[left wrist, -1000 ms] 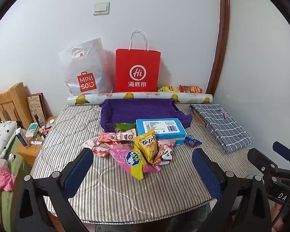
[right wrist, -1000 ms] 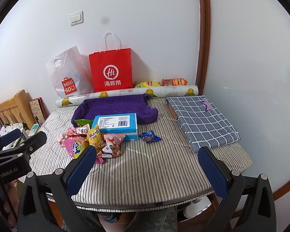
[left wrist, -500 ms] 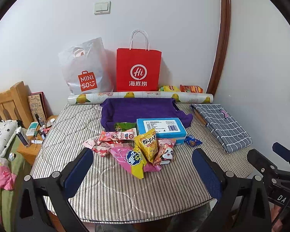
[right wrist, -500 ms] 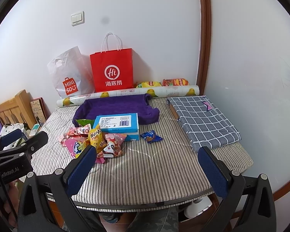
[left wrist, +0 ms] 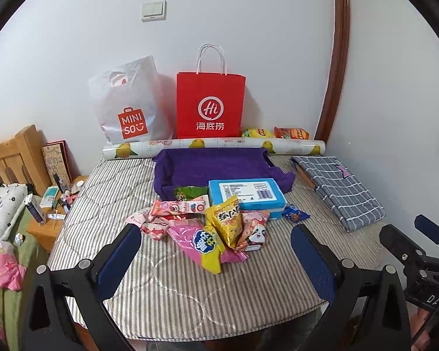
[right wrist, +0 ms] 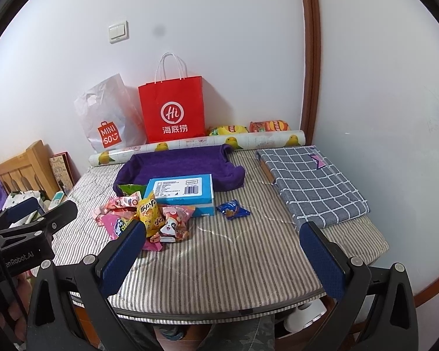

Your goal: Organize snacks

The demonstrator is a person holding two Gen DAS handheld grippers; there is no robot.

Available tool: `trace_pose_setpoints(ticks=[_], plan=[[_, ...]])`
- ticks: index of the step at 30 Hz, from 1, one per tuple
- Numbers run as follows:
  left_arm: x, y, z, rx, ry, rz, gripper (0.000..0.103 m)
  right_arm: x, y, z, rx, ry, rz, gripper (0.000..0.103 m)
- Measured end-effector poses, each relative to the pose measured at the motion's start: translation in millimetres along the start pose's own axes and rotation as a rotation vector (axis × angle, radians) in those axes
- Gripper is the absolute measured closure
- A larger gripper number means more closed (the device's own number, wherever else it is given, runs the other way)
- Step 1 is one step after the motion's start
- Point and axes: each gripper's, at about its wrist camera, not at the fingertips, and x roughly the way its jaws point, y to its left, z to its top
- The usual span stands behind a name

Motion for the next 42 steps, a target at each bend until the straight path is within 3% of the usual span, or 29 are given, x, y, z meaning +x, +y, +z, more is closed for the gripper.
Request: trace_pose_setpoints(ticks=[5,17,20,27,36,42], plan=[[20.6,6.3,-1.3,-0.011,0.034,0.011,0.000,15.8,-1.5,-3.3,0.004,0.008,0.038,0.000],[85.5,40.1,-15.2,-0.055,0.136,0.047,0.000,81.5,-17.8,-20.1,-0.016,0.055,0.017,0.002],[102.5,51.0,-19.1,-0.074,0.154,0.081,0.001,106.2,-23.8,-22.7,-0.004,0.074,0.043,0.009],[139.2,76.6,-22.8,-0.110,0.204,0.108,0.001,173.4,-30.8,-26.0,-0.019,0.154,0.022,0.015],[165.0,96.6,-17.7,-0.150,0.230,0.055,0.001,237.1,-34.1,-23.6,-0.082,0.205,0.009,0.016],[176.4,98.3,-12.0,-0.126,0.225,0.069,0.001,277.8,-35.1,-22.3,-0.094,0.260,0.012,0.029]])
